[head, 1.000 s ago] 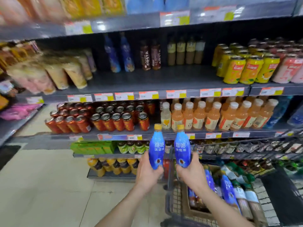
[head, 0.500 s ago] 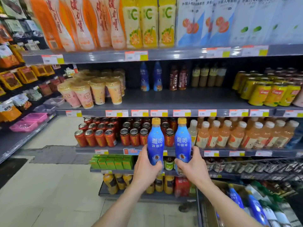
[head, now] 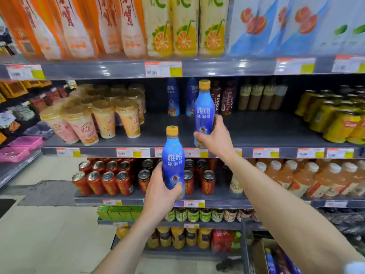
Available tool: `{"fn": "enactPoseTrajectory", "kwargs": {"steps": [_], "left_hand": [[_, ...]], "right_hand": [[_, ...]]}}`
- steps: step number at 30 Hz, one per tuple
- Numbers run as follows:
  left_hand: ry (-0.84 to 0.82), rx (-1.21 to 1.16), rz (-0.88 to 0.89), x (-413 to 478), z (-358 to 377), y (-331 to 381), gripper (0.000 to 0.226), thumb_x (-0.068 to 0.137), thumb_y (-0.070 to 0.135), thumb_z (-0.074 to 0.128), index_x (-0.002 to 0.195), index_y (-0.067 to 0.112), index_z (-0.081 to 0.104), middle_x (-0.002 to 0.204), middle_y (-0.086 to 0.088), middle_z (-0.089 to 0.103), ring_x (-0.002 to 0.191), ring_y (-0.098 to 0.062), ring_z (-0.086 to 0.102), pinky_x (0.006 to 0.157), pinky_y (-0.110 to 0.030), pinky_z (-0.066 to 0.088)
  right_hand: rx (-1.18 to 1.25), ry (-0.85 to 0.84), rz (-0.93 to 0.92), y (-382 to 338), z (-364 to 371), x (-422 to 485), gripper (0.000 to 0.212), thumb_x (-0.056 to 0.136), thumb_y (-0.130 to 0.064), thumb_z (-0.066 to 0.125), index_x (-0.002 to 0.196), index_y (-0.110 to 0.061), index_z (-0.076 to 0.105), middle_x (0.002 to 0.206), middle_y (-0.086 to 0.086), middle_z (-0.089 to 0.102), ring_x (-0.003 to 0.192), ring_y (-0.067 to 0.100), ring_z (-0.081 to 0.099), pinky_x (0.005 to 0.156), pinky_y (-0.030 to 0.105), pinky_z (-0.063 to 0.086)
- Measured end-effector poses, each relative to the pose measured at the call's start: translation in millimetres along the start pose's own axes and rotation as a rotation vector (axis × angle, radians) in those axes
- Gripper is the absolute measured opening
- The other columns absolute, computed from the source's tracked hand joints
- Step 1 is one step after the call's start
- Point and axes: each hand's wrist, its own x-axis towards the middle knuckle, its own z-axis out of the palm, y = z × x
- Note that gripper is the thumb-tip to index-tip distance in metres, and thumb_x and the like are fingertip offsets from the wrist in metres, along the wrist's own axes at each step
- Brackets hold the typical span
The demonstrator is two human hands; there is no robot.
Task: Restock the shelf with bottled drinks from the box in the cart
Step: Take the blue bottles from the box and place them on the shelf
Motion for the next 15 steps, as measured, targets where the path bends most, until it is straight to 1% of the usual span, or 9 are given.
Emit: {"fn": "enactPoseTrajectory", "kwargs": {"steps": [2, 4, 6, 9, 11, 13, 15], "left_hand": [[0.013, 0.008, -0.002, 13, -4, -2, 0.064, 0.076, 0.028, 0.073, 0.13, 0.043, 0.042, 0.115, 0.02, 0.063, 0.101, 0.001, 0.064, 0.086, -0.035, 0.058], [0.033, 0.028, 0.0, 23, -7, -3, 0.063, 0.079, 0.026, 0.074, 0.134, 0.036, 0.043, 0.116, 0.019, 0.063, 0.101, 0.004, 0.063, 0.083, -0.027, 0.055], [0.051, 0.035, -0.009, 32, -11, -4, 0.065, 0.081, 0.026, 0.075, 0.136, 0.033, 0.043, 0.117, 0.018, 0.062, 0.103, 0.004, 0.061, 0.08, -0.019, 0.05], [0.065, 0.036, -0.019, 41, -13, -2, 0.065, 0.081, 0.025, 0.076, 0.136, 0.034, 0.043, 0.116, 0.02, 0.059, 0.1, 0.01, 0.058, 0.072, -0.009, 0.045], [0.075, 0.026, -0.011, 46, -15, 1, 0.063, 0.081, 0.021, 0.077, 0.131, 0.036, 0.044, 0.113, 0.022, 0.059, 0.098, 0.015, 0.057, 0.067, -0.005, 0.046], [0.088, 0.017, 0.005, 54, -16, 2, 0.056, 0.08, 0.016, 0.077, 0.123, 0.038, 0.048, 0.11, 0.02, 0.064, 0.096, 0.013, 0.06, 0.07, -0.004, 0.046], [0.099, 0.014, 0.01, 61, -18, 4, 0.055, 0.079, 0.017, 0.077, 0.121, 0.038, 0.05, 0.108, 0.02, 0.066, 0.096, 0.008, 0.063, 0.075, -0.01, 0.049]], "right_hand": [[0.008, -0.008, 0.013, 0, 14, 36, 0.065, 0.069, -0.036, 0.082, 0.121, -0.023, 0.044, 0.114, 0.0, 0.067, 0.106, 0.024, 0.062, 0.089, 0.037, 0.051], [0.002, -0.016, 0.018, 2, 29, 67, 0.064, 0.071, -0.031, 0.083, 0.121, -0.017, 0.045, 0.115, 0.004, 0.068, 0.104, 0.027, 0.064, 0.084, 0.033, 0.051], [-0.004, -0.03, 0.034, 8, 44, 94, 0.063, 0.071, -0.029, 0.083, 0.119, -0.016, 0.044, 0.115, 0.005, 0.067, 0.102, 0.028, 0.064, 0.08, 0.034, 0.051], [-0.006, -0.037, 0.088, 20, 63, 127, 0.065, 0.068, -0.031, 0.085, 0.117, -0.019, 0.043, 0.117, 0.004, 0.065, 0.102, 0.027, 0.064, 0.085, 0.04, 0.054], [0.018, -0.025, 0.108, 28, 71, 141, 0.066, 0.068, -0.033, 0.085, 0.116, -0.018, 0.043, 0.117, 0.006, 0.066, 0.102, 0.028, 0.065, 0.087, 0.042, 0.055], [0.016, -0.006, 0.108, 33, 75, 149, 0.064, 0.07, -0.032, 0.084, 0.118, -0.015, 0.045, 0.117, 0.008, 0.066, 0.102, 0.028, 0.064, 0.088, 0.037, 0.052], [0.017, 0.005, 0.1, 38, 76, 153, 0.063, 0.073, -0.03, 0.083, 0.122, -0.014, 0.046, 0.118, 0.009, 0.066, 0.104, 0.027, 0.063, 0.084, 0.029, 0.047]]}}
